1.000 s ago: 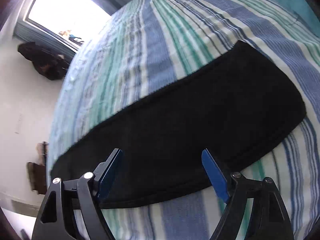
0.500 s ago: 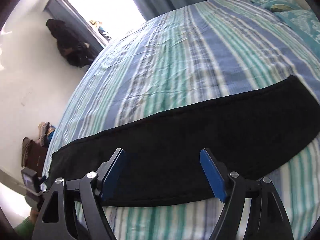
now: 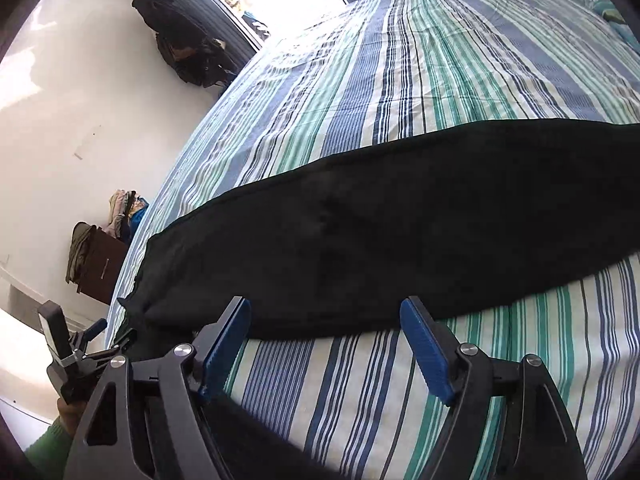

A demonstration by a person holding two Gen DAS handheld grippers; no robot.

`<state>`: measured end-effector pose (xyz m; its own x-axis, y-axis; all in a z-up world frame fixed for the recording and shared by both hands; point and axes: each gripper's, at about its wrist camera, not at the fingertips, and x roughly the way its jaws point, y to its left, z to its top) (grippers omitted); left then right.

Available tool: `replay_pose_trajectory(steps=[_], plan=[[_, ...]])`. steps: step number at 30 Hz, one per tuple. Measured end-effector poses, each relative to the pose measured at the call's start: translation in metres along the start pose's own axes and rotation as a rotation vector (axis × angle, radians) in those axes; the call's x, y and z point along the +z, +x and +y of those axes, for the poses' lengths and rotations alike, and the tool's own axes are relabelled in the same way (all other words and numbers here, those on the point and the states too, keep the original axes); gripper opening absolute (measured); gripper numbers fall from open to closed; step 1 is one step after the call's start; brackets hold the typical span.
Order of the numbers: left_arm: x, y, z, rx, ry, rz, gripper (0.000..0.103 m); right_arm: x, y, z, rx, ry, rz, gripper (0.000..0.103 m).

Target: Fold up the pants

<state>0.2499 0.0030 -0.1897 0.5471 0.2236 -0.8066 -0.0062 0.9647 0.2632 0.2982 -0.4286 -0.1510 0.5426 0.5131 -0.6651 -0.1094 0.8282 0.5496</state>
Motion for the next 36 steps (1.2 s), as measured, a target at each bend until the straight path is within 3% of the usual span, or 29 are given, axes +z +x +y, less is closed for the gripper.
replay_pose_trajectory(steps=[3,6,9,11,21,29,36], plan=[[-0.032,-0.001,-0.017,-0.035,-0.010,0.024,0.102,-0.054,-0.040,0.007,-0.031,-0.013,-0.066,0.090],[-0.047,-0.002,-0.018,-0.048,-0.096,-0.002,0.103,-0.107,-0.061,0.002,-0.069,0.022,-0.079,0.090],[-0.045,0.004,-0.012,-0.090,-0.134,0.029,0.103,-0.146,-0.067,-0.018,-0.150,0.108,-0.065,0.090],[-0.048,0.008,-0.006,-0.127,-0.158,0.043,0.103,-0.166,-0.070,-0.030,-0.145,0.131,-0.099,0.090],[-0.057,0.007,-0.007,-0.146,-0.146,0.003,0.102,-0.185,-0.075,-0.041,-0.073,0.147,-0.202,0.096],[-0.056,0.010,-0.007,-0.135,-0.138,-0.020,0.102,-0.196,-0.056,-0.016,-0.245,-0.021,-0.182,0.099],[-0.060,0.007,-0.008,-0.136,-0.140,-0.033,0.102,-0.197,-0.059,-0.021,-0.220,-0.009,-0.190,0.101]])
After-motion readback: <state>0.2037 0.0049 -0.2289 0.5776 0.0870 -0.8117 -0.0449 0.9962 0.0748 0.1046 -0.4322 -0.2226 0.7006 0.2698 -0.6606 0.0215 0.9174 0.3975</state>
